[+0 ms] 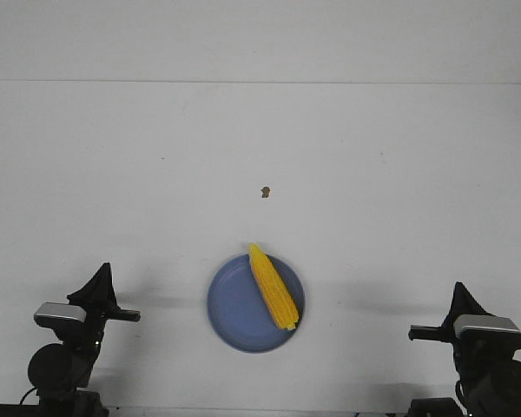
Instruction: Place corn on plate with both arms
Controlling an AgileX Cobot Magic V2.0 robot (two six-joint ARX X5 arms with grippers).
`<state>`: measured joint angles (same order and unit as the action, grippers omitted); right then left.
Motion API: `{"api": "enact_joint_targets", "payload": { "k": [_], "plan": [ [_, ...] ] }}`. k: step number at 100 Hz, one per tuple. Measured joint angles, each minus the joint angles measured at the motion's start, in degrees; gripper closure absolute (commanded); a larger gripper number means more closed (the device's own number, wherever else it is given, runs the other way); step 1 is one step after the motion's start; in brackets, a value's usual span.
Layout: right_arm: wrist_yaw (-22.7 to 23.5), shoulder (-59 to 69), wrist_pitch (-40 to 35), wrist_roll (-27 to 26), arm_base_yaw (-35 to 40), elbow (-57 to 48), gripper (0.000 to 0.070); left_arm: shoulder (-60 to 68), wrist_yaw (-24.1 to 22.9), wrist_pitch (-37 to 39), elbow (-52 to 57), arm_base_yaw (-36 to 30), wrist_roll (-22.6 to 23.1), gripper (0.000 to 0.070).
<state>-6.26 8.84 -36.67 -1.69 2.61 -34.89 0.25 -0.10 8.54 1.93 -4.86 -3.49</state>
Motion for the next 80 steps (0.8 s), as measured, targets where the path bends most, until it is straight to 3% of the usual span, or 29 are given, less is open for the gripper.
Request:
{"api": "enact_joint_targets", "payload": {
  "k": [80],
  "plan": [
    [-0.6,-4.1,1.7,1.1,0.0,2.0,0.0696,0.0,0.0,0.0,0.0,0.0,0.0,0.0687]
  ]
}}
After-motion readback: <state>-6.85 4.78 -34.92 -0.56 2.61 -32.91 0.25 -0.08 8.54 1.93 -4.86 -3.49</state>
